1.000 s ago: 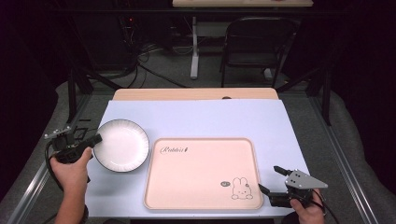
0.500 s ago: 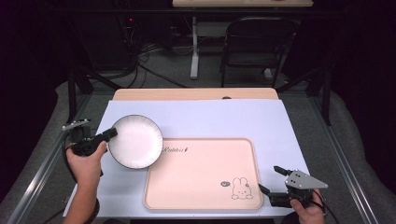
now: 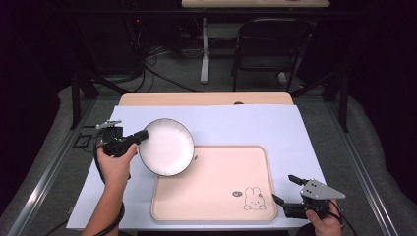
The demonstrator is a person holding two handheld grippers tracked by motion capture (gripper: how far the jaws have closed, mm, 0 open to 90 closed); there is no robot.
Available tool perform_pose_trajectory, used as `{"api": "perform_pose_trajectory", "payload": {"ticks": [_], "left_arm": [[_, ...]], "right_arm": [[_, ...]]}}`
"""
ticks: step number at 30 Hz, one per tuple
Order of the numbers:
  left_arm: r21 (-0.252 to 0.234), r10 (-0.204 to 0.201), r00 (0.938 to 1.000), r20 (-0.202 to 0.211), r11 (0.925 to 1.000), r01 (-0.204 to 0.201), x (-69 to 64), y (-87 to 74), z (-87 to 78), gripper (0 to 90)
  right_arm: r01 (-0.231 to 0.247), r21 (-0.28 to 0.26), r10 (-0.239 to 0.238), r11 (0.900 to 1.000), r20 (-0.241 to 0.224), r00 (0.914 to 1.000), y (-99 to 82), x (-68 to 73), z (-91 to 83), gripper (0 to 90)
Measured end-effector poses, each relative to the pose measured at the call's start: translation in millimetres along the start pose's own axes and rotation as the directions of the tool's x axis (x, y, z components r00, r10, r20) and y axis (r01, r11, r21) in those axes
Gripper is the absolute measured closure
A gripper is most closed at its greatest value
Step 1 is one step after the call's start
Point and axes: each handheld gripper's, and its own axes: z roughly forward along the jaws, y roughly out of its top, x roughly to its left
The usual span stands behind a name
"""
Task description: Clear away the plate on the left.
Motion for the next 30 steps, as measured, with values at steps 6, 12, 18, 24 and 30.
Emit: {"api": "perform_pose_trajectory", "payload": {"ticks": [6,12,18,24,30], "left_arm": [[0.017,0.019,0.9991,0.037,0.9997,-0.02,-16.8,0.0,14.7,81.0],[0.033,0.036,0.9967,0.073,0.9987,-0.039,-32.7,-0.6,27.8,81.0],[0.046,0.058,0.9924,0.108,0.9969,-0.064,-46.2,-2.5,37.4,80.9],[0.063,0.073,0.9884,0.133,0.9946,-0.082,-57.5,-6.3,44.0,80.9],[0.082,0.088,0.9833,0.159,0.9914,-0.102,-67.2,-12.3,50.1,80.8]], "right_arm": [[0.001,0.0,-0.001,1.0,-0.001,1.0,0.0,0.1,-0.2,15.7],[0.002,-0.001,-0.002,1.0,-0.001,1.0,-0.1,0.0,-0.2,15.7],[0.001,-0.003,-0.001,1.0,-0.001,1.0,-0.2,0.0,-0.2,15.7],[0.004,-0.004,-0.004,1.0,0.0,1.0,-0.3,-0.1,-0.4,15.7],[0.005,-0.004,-0.005,1.0,0.0,1.0,-0.3,-0.1,-0.3,15.7]]}}
